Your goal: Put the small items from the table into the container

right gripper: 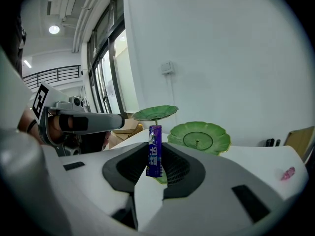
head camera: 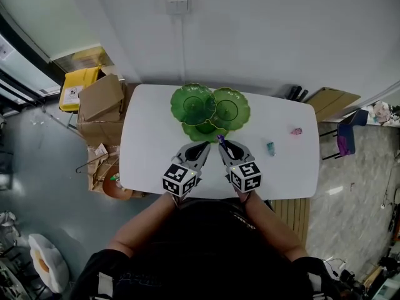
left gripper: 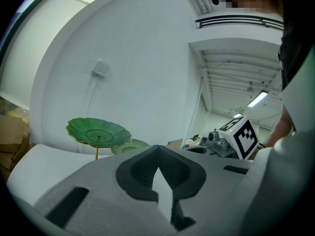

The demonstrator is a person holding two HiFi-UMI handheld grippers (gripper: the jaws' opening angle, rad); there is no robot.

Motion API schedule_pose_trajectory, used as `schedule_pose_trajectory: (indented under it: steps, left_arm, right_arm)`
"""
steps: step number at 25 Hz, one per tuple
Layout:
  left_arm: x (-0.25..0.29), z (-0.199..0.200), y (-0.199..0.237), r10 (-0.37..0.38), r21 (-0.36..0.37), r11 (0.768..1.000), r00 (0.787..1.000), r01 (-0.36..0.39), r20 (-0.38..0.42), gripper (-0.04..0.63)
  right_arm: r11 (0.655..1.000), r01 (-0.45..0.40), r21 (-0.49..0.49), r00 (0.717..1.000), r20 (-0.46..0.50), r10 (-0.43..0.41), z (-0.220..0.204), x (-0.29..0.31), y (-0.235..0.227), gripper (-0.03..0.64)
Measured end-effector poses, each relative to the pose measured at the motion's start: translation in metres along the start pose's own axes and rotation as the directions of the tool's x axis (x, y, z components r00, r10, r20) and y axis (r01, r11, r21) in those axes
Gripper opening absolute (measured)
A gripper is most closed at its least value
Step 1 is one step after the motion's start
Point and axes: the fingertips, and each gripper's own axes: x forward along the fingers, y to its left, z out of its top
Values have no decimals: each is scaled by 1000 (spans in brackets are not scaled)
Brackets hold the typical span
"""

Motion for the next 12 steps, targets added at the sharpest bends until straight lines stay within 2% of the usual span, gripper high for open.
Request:
schedule_pose_trajectory:
  steps: [12]
  left_arm:
    - [41,2,6,-7,16,1000,1000,7,-30,8]
  right_arm:
    - [999,28,-31,999,-43,-29,39,42,-79,92]
